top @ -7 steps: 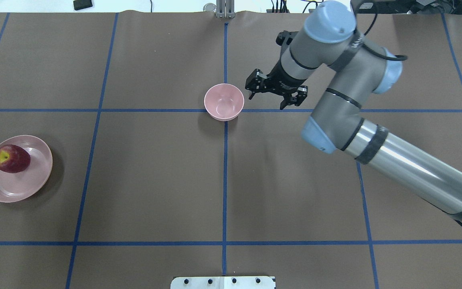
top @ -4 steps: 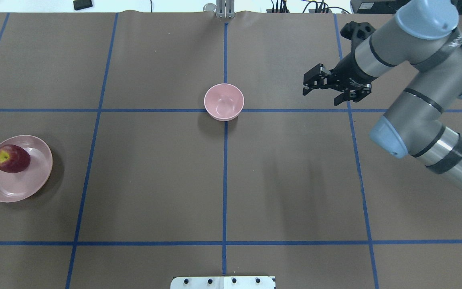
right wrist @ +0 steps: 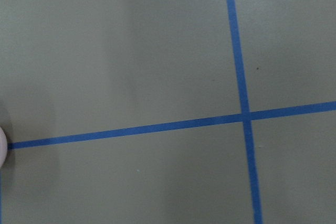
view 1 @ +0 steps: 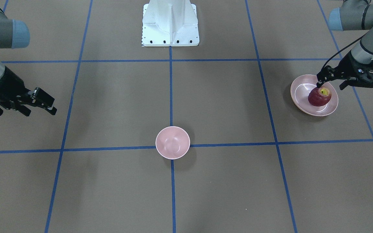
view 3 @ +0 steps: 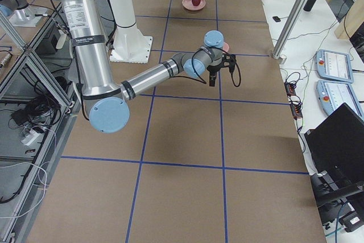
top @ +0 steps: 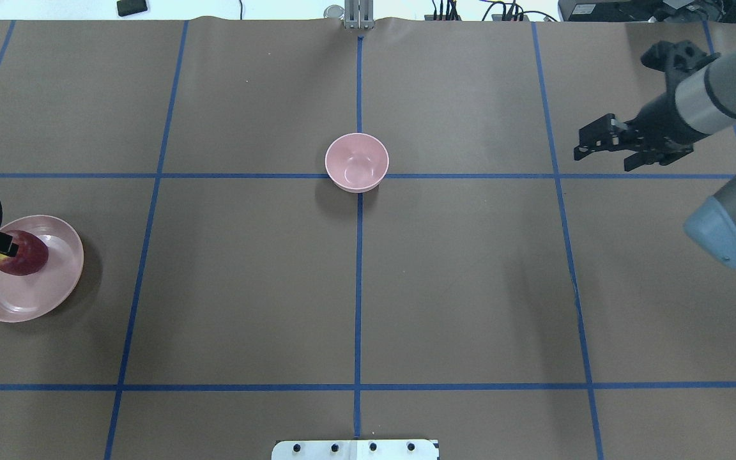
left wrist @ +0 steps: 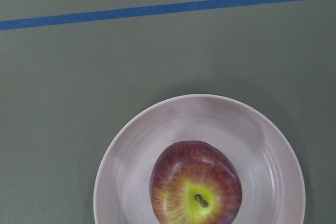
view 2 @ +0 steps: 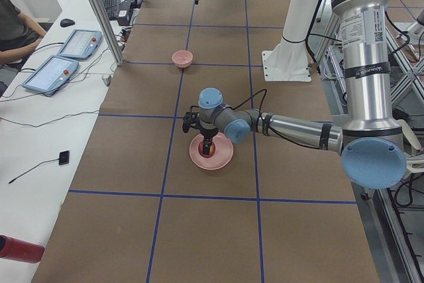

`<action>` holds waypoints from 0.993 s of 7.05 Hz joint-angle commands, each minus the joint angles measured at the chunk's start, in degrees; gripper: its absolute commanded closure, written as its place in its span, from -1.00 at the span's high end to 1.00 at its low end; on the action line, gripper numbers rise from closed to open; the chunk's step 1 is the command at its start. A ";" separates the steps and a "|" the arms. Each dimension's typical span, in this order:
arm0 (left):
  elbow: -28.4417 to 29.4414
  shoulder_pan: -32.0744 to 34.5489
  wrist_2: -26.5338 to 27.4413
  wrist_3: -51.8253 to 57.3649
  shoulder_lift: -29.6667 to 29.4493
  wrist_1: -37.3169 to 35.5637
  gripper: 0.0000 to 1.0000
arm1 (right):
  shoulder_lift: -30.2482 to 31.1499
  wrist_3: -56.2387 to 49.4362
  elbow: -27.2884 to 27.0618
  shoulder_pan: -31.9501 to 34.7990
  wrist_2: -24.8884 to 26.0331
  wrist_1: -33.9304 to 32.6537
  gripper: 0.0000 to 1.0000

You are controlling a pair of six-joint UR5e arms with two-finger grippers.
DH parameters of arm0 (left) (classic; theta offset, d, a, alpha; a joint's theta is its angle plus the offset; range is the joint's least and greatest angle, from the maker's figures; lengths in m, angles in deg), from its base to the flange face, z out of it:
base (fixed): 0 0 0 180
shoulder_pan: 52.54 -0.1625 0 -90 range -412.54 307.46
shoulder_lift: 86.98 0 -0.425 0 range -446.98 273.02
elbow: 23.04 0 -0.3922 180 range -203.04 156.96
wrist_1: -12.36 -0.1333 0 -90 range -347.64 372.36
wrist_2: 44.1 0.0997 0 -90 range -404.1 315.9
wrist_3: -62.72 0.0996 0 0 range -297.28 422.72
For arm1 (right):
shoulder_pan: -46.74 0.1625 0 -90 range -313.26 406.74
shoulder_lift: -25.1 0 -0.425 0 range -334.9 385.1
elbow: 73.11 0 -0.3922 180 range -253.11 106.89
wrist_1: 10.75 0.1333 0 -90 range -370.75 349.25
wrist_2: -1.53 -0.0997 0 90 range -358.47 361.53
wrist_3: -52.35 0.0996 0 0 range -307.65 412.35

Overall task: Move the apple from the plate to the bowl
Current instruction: 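Release the bowl and withdraw the right gripper while the left gripper reaches the apple, then grasp the red apple on the pink plate with the left gripper and lift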

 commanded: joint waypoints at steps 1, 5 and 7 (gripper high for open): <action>2.52 -1.86 1.83 -0.34 -2.14 0.20 0.96 | 6.56 -16.51 0.44 3.42 0.51 -0.05 1.00; 6.83 -2.13 1.84 -0.87 -4.62 0.82 0.96 | 6.23 -16.73 0.79 3.25 0.43 -0.05 1.00; 7.02 -2.39 1.84 -1.48 -4.71 1.61 0.96 | 6.05 -16.65 0.97 3.16 0.51 0.03 1.00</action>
